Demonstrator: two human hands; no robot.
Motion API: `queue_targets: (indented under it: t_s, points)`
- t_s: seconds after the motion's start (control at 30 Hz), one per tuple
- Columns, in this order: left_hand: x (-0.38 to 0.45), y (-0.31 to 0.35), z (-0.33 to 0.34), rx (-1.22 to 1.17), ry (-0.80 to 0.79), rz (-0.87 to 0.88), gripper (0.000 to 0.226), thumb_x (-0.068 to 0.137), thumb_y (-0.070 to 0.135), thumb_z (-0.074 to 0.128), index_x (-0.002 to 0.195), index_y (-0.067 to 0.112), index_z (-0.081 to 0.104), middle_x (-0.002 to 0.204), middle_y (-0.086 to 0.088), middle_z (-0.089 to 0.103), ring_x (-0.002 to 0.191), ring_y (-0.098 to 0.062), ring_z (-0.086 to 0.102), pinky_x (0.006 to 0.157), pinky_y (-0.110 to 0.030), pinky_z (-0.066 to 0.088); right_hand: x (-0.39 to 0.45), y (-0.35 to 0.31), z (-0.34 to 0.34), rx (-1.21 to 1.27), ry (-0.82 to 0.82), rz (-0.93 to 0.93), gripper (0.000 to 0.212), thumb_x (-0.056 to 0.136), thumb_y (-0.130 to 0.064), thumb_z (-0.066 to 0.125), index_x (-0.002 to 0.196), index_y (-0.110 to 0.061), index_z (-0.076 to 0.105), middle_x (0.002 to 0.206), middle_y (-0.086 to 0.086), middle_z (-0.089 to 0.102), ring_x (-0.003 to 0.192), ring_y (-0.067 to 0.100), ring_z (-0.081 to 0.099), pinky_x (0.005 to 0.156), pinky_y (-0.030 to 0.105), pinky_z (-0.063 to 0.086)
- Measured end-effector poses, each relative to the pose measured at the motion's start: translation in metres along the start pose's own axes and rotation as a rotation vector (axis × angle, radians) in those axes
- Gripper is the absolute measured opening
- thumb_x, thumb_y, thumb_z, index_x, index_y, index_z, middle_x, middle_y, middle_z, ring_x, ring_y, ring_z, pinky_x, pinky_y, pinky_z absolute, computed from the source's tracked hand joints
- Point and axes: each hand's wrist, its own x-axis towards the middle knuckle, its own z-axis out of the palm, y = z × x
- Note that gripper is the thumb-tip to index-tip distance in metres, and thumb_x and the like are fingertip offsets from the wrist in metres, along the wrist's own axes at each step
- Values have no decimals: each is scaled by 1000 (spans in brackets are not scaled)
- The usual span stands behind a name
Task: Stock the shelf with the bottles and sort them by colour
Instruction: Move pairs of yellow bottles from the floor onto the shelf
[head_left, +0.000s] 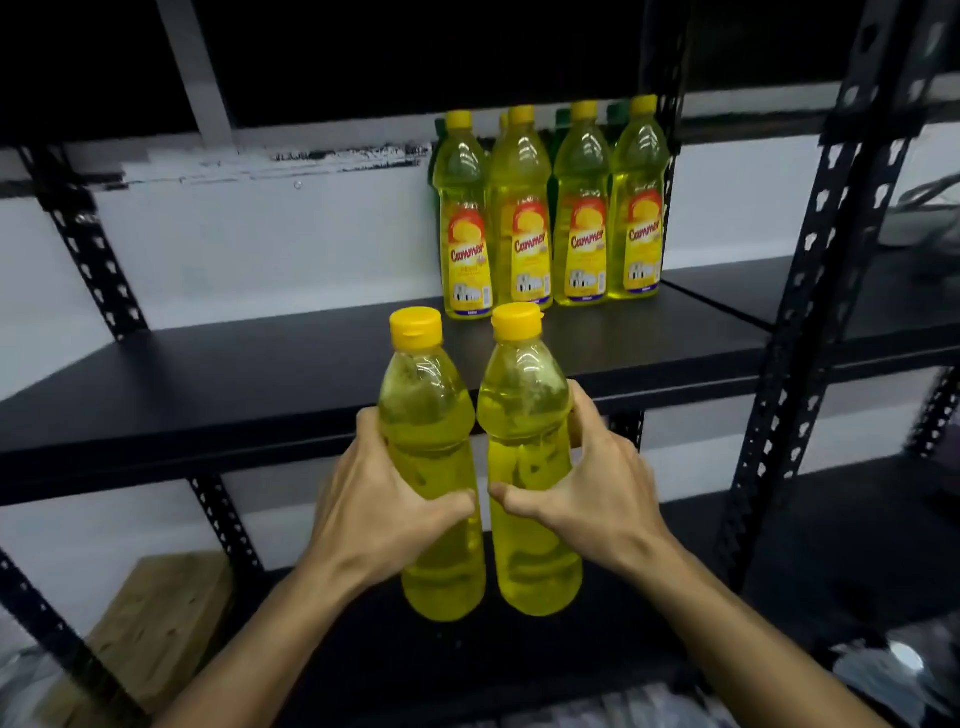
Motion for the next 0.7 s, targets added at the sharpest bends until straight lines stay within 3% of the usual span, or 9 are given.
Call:
queue_targets:
  t_s: [0.33,0.5,0.7]
  points:
    - [75,84,-62,-69,87,194,80,49,57,73,116,30,38,98,12,63,90,-8,64,76,-40,56,72,-54,-83,56,157,-134,94,48,-69,79,129,-49,36,105,-21,66,102,12,63,88,45,53]
    - [111,108,-75,-68,84,253,80,52,56,74,117,29,37,101,10,59,89,-6,61,69,-29,54,112,-70,-107,107,182,-219,83,51,-64,82,123,-42,48,100,-23,65,93,0,63,81,37,56]
    - [146,111,-69,-76,50,248,76,57,52,74,117,28,34,104,7,57,90,-6,59,69,-23,51,149,-66,-106,131,178,-235,85,50,-68,79,124,-39,49,99,-20,67,91,0,63,82,39,56]
